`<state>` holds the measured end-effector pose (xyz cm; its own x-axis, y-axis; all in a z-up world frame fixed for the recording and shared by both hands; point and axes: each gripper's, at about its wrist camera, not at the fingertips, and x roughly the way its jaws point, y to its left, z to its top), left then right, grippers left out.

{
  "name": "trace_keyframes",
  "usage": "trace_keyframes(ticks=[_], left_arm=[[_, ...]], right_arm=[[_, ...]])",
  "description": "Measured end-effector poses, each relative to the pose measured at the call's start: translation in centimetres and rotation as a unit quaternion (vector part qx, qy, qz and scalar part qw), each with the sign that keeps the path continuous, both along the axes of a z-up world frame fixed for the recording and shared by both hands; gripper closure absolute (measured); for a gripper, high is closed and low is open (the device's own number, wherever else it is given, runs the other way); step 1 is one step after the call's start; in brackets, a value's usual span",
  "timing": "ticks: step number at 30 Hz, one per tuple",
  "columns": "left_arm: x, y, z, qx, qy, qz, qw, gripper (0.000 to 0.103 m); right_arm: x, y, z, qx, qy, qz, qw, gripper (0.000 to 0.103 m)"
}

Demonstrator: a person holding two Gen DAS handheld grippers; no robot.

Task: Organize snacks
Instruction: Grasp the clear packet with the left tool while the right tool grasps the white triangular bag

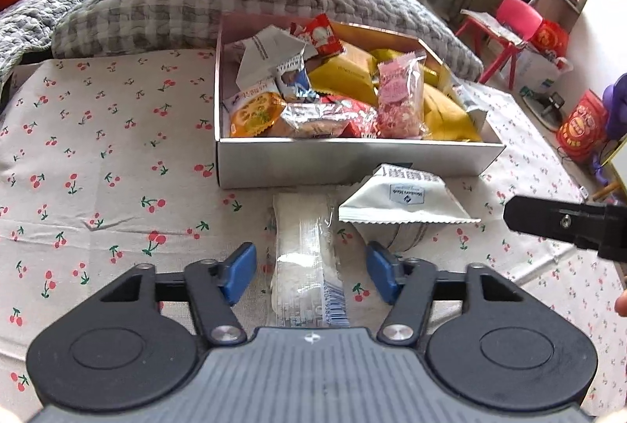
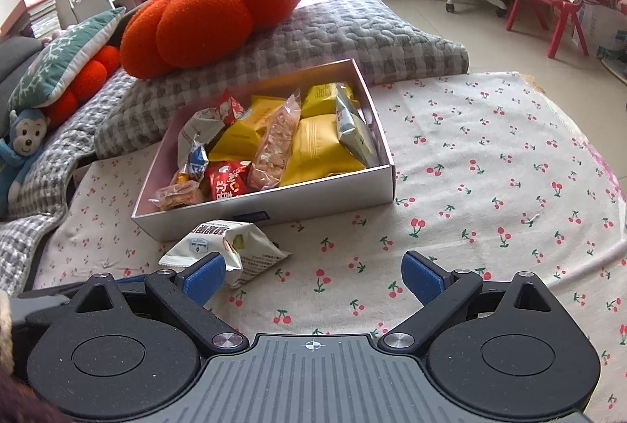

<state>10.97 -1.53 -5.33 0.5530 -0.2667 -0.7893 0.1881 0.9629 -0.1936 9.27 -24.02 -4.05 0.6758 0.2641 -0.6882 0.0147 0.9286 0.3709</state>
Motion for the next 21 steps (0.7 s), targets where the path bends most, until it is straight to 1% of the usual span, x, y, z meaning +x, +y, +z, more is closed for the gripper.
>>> trace_keyframes(ticks=[1,2,3,5,8,10,13,14,15,21], left_arm=[[0.1,0.0,-0.2,0.002,0.004,0.000,1.0000,0.060],[0.1,0.1,-0.3,0.004,0.008,0.002,1.0000,0.063],[0.1,0.2,-0.5,0.006,0.011,0.004,0.9999,0.067],[0.0,0.6,-0.4,0.001,0.008,0.003,1.0000,0.070],[-0.3,0.8,-0.2,0.004,0.003,-0.001,1.0000,0.071],[-0.6,0.9,0.0,0.012,0.002,-0.003,0.9999,0.072],[-0.9,1.1,0.1,0.023,0.005,-0.005,0.9997,0.073],[-1.0,1.3,0.1,0.024,0.008,-0.004,0.9997,0.075],[-1.1,1.6,0.2,0.025,0.010,-0.003,0.9996,0.077],[-1.6,3.0,0.4,0.021,0.015,0.005,0.9997,0.078]], right_arm=[[0.1,0.1,-0.1,0.003,0.001,-0.001,1.000,0.005],[0.2,0.1,-0.1,0.006,0.003,-0.001,1.000,0.005],[0.4,0.2,-0.2,0.009,0.004,-0.001,1.000,0.005],[0.6,0.4,-0.3,0.012,0.006,-0.001,1.000,0.005],[1.2,1.0,-0.5,0.019,0.009,-0.001,1.000,0.005],[1.5,1.5,-0.5,0.027,0.011,0.000,1.000,0.005],[2.1,2.7,-0.5,0.037,0.013,0.007,0.999,0.005],[2.3,3.1,-0.5,0.037,0.013,0.010,0.999,0.005],[2.6,3.6,-0.5,0.036,0.012,0.012,0.999,0.005],[4.0,5.8,-1.1,0.039,0.015,0.009,0.999,0.005]])
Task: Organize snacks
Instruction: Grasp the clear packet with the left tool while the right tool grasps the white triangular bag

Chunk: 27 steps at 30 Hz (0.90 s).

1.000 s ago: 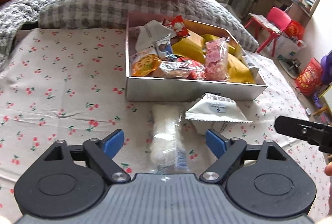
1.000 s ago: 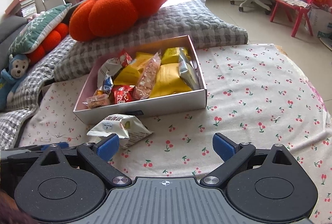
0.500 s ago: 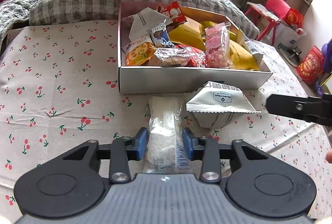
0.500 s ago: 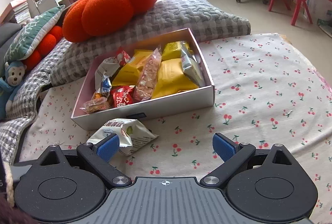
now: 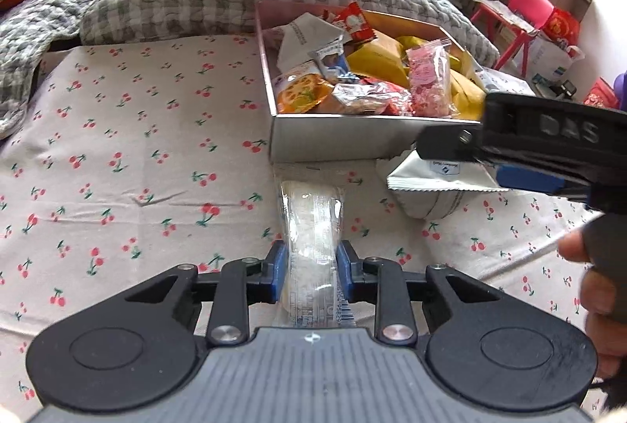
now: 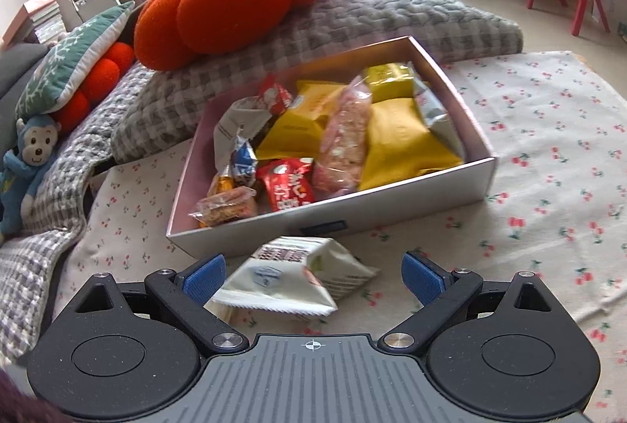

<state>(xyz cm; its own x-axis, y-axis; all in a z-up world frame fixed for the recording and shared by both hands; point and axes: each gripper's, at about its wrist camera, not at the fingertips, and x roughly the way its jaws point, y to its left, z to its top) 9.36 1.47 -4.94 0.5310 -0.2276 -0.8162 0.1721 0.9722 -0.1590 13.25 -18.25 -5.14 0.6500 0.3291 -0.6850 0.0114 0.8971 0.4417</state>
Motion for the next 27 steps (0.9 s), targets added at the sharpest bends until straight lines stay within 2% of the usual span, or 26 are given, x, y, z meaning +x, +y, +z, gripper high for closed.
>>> trace_keyframes(ticks=[5,11,20,23,27], left_arm=[[-0.2,0.5,-0.1,-0.001,-0.001,-0.003,1.0000,0.078],[-0.3,0.5,-0.2,0.000,0.002,-0.006,1.0000,0.077],[-0.3,0.6,-0.3,-0.002,0.018,0.001,0.9998,0.075],[-0.4,0.4,-0.4,0.000,0.022,-0.001,0.9998,0.073],[-0.5,0.0,-0.5,0.007,0.019,-0.003,0.9998,0.070]], right_arm=[[0.9,1.1,-0.9,-0.028,0.004,0.000,1.000,0.005],[-0.1,0.0,-1.0,-0.022,0.008,0.024,0.999,0.007],[-2.6,-1.2,-1.2,-0.104,0.029,0.067,0.992,0.008],[-3.2,-1.5,-0.9,-0.094,0.016,0.082,0.992,0.007],[-3.0,-1.2,-0.5,-0.053,0.007,0.080,0.995,0.006]])
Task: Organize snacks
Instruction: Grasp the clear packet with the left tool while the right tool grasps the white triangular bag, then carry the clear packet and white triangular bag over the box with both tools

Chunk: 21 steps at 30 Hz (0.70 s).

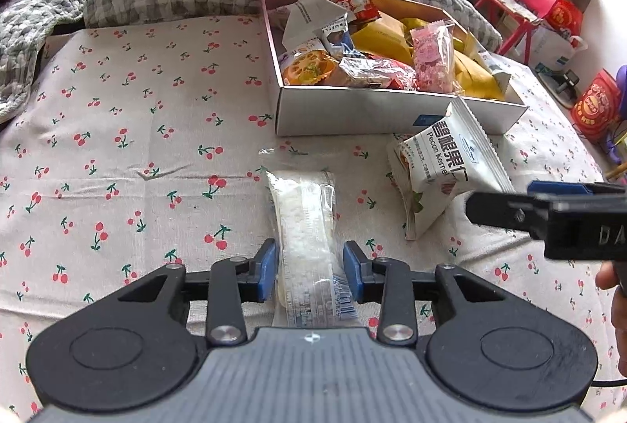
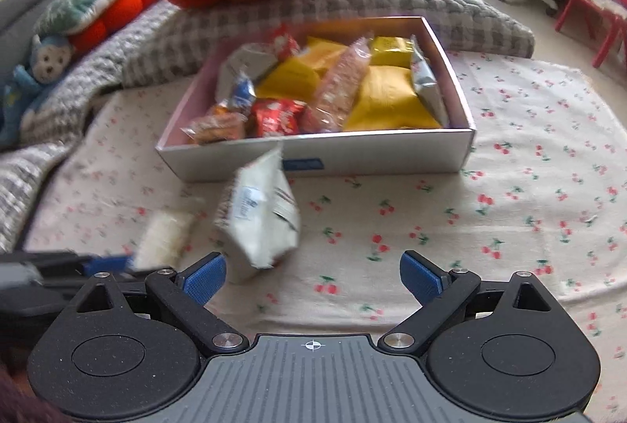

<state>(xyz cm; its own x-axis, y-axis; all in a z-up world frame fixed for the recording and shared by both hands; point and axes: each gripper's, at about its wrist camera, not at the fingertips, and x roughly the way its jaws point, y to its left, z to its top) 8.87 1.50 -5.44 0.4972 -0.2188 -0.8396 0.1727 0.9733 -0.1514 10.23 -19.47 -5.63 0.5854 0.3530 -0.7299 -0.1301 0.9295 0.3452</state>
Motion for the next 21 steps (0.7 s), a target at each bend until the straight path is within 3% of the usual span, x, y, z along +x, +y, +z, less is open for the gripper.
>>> trace_keyframes(ticks=[8,17,19,21], left_arm=[[-0.1,0.0,0.0,0.003,-0.008,-0.003,1.0000,0.070],[-0.3,-0.5,-0.1,0.016,-0.018,-0.005,0.9997,0.070],[-0.3,-0.6,-0.1,0.022,-0.019,-0.005,0.9996,0.071],[-0.3,-0.5,-0.1,0.022,-0.020,-0.005,0.9996,0.073]], right_arm=[[1.7,1.7,-0.5,0.051,0.010,-0.027,0.998,0.008],[2.6,2.2,-1.5,0.043,0.020,-0.038,0.998,0.031],[2.5,2.1,-1.4,0.049,0.018,-0.032,0.998,0.048],[2.3,2.3,-1.3,0.046,0.015,-0.028,0.998,0.050]])
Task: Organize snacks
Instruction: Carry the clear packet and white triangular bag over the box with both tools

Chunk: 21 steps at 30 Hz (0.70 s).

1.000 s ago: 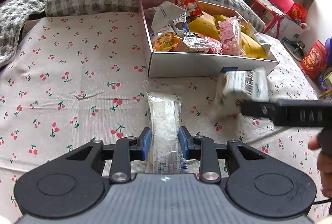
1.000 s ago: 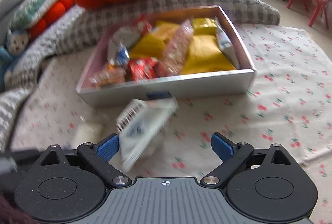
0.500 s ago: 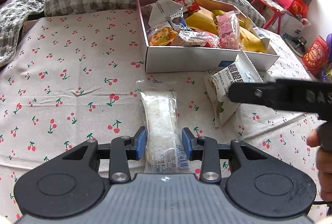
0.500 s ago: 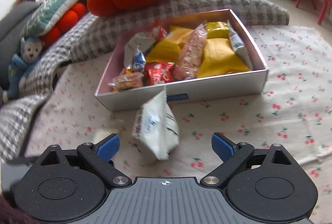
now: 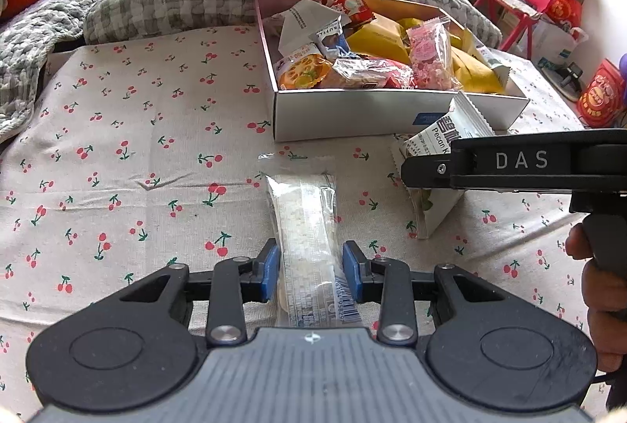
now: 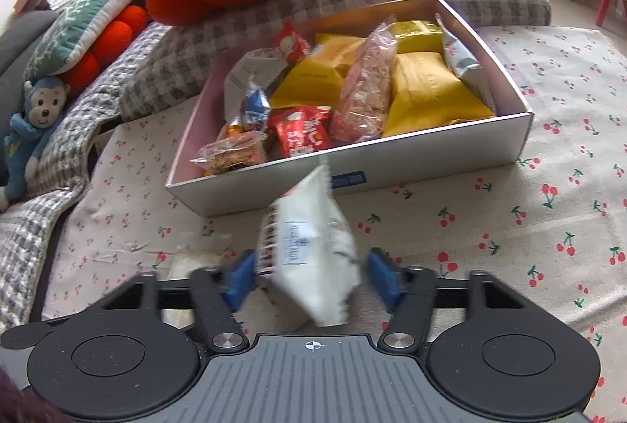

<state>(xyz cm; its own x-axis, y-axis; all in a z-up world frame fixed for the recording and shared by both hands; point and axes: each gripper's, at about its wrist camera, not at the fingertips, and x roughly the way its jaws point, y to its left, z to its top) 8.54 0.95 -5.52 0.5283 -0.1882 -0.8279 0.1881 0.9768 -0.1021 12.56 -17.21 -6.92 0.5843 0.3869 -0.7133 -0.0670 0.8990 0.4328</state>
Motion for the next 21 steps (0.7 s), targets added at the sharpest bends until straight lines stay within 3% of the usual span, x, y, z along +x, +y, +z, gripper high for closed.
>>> trace_keyframes(ticks=[9,21], left_arm=[[-0.1,-0.5,0.6,0.012,-0.014,-0.012,0.9998,0.081],[-0.1,-0.3,1.3,-0.010,-0.018,-0.009,0.9997,0.086]], right_arm=[[-0.6,0.2,1.0,-0.012,-0.005,0.005,1.000,0.054],[-1.3,-1.2,2.0,0.005,-0.004,-0.006,1.000,0.055]])
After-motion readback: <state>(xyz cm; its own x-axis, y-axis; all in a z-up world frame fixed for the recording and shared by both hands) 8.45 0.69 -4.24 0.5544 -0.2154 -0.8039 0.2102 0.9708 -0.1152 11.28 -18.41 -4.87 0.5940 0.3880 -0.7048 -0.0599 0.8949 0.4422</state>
